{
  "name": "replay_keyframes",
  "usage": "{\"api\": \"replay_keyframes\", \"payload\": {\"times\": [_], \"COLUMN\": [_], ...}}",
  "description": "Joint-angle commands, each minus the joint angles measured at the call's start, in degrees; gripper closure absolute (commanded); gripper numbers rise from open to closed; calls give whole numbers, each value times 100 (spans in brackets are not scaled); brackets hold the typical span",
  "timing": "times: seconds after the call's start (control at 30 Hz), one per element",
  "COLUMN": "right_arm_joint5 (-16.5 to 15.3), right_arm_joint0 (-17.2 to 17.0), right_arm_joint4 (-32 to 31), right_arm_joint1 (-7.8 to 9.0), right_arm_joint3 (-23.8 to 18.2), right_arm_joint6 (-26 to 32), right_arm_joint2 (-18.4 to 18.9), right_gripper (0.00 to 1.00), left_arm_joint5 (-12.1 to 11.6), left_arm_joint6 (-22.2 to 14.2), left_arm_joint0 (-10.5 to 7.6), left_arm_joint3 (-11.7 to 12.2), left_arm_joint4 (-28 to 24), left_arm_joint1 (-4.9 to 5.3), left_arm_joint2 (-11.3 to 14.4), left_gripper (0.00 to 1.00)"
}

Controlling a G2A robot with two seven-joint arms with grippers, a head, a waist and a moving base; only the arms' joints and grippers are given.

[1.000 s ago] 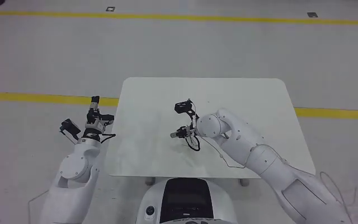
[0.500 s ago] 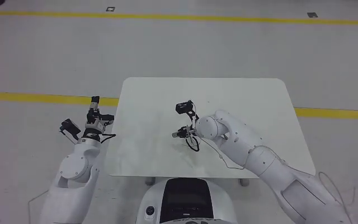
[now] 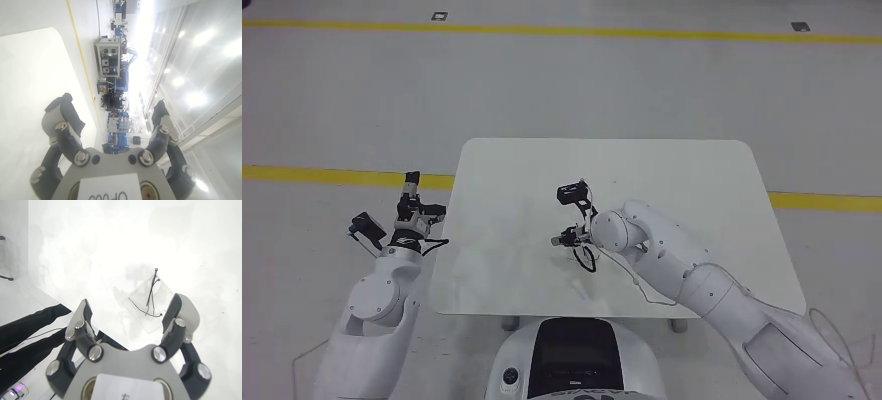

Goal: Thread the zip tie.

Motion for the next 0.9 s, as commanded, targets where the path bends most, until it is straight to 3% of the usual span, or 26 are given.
{"api": "replay_keyframes", "payload": {"times": [0.0, 0.87], "right_arm_joint5": [-28, -372], "right_arm_joint0": [-49, -296], "right_arm_joint4": [-43, 40], "right_arm_joint1": [-2, -9], "right_arm_joint3": [19, 134], "right_arm_joint6": [-90, -438], "right_arm_joint2": [-7, 131], "right_gripper": [0, 0], "left_arm_joint5": [0, 0], "left_arm_joint6": [0, 0], "left_arm_joint0": [0, 0], "left_arm_joint3": [0, 0], "left_arm_joint4": [0, 0], "left_arm_joint1": [0, 0], "left_arm_joint2": [0, 0], "left_gripper": [0, 0]}}
